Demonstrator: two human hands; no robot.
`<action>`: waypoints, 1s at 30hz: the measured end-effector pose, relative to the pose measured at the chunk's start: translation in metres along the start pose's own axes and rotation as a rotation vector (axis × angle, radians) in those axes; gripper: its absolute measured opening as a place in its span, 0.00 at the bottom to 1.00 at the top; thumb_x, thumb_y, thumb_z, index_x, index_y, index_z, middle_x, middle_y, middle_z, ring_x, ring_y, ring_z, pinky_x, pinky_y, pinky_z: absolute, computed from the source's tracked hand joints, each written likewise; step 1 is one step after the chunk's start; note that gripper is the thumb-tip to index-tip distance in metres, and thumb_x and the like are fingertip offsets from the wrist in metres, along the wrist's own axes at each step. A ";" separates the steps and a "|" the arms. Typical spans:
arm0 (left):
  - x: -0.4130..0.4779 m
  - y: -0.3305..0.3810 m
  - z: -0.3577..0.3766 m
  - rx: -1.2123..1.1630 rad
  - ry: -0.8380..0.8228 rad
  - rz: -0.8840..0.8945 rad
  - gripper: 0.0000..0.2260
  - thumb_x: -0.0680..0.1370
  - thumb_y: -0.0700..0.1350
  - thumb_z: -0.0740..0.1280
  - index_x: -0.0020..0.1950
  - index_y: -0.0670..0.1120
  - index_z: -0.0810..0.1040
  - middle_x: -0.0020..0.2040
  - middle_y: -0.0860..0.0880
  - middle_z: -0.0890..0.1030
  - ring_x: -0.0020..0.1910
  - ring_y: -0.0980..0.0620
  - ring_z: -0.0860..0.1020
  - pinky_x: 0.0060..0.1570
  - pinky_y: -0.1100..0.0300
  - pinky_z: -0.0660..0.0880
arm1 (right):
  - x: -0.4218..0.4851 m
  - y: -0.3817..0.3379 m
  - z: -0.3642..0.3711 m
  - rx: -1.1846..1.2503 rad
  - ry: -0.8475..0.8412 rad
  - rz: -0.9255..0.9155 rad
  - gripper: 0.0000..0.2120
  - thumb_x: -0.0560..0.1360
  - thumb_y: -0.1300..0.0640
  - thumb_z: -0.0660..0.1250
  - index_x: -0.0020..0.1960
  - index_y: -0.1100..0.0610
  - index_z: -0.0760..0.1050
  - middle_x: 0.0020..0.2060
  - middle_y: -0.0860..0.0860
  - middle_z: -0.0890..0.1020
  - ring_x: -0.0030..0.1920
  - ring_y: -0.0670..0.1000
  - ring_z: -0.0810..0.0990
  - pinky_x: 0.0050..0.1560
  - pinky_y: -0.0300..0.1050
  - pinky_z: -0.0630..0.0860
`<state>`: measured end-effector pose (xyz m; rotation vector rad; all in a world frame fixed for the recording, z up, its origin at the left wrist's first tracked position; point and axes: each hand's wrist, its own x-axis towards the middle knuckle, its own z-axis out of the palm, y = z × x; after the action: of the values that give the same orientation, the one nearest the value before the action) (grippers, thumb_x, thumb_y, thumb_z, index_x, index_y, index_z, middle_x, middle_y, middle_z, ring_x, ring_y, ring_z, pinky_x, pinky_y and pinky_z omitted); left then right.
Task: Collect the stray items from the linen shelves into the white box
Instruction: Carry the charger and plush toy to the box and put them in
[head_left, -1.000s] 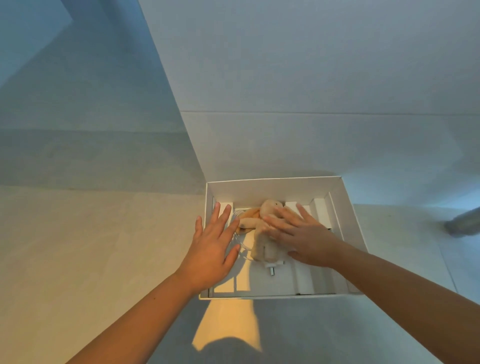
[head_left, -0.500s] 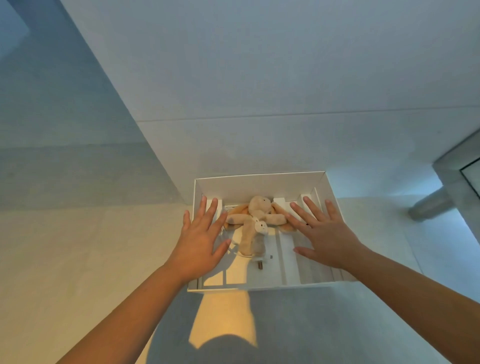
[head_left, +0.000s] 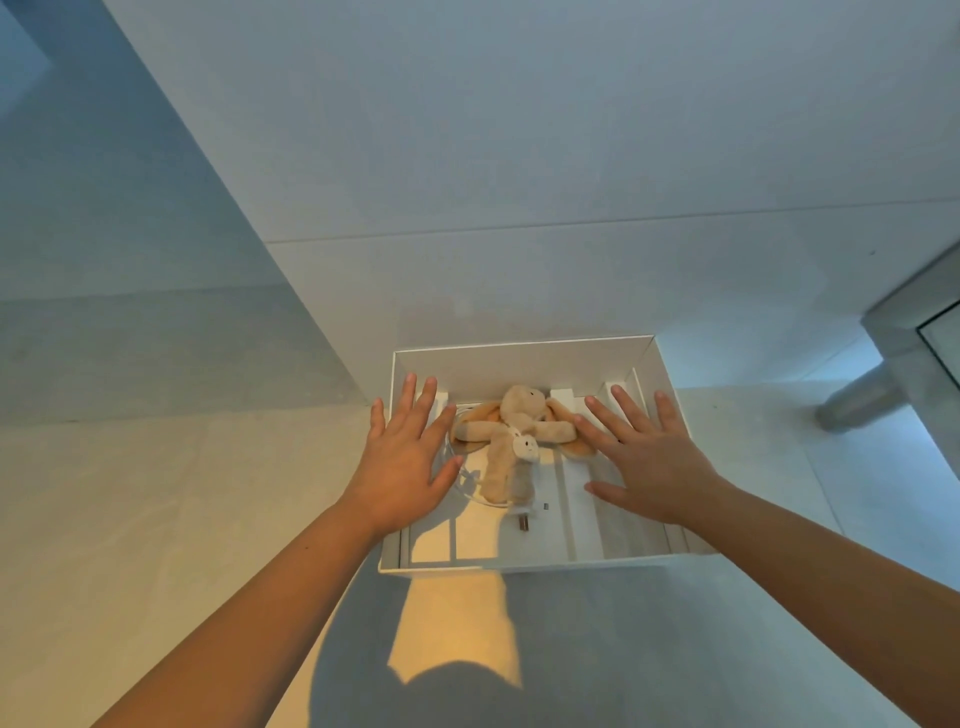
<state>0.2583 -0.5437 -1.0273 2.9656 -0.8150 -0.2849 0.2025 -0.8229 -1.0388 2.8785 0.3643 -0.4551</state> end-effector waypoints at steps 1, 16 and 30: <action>-0.001 0.000 -0.002 0.019 -0.009 -0.004 0.27 0.80 0.57 0.49 0.76 0.50 0.48 0.76 0.46 0.39 0.71 0.48 0.29 0.69 0.48 0.34 | 0.001 -0.001 -0.003 0.021 0.000 0.009 0.36 0.75 0.33 0.47 0.68 0.45 0.26 0.76 0.50 0.42 0.74 0.57 0.38 0.70 0.62 0.37; -0.043 0.082 -0.250 0.001 0.159 0.021 0.24 0.68 0.37 0.72 0.64 0.36 0.73 0.66 0.33 0.70 0.66 0.31 0.67 0.58 0.31 0.64 | -0.095 0.013 -0.241 0.252 0.006 0.164 0.28 0.80 0.45 0.48 0.76 0.53 0.45 0.76 0.51 0.49 0.75 0.55 0.45 0.71 0.60 0.47; -0.101 0.188 -0.596 -0.302 0.218 -0.163 0.27 0.81 0.49 0.54 0.76 0.49 0.44 0.77 0.47 0.40 0.74 0.47 0.35 0.69 0.51 0.36 | -0.244 0.089 -0.597 0.455 0.211 0.221 0.28 0.79 0.46 0.54 0.76 0.51 0.50 0.75 0.49 0.55 0.75 0.53 0.48 0.71 0.57 0.47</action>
<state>0.1927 -0.6525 -0.4068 2.7172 -0.4608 -0.0793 0.1663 -0.8165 -0.3889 3.3686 -0.0394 -0.2150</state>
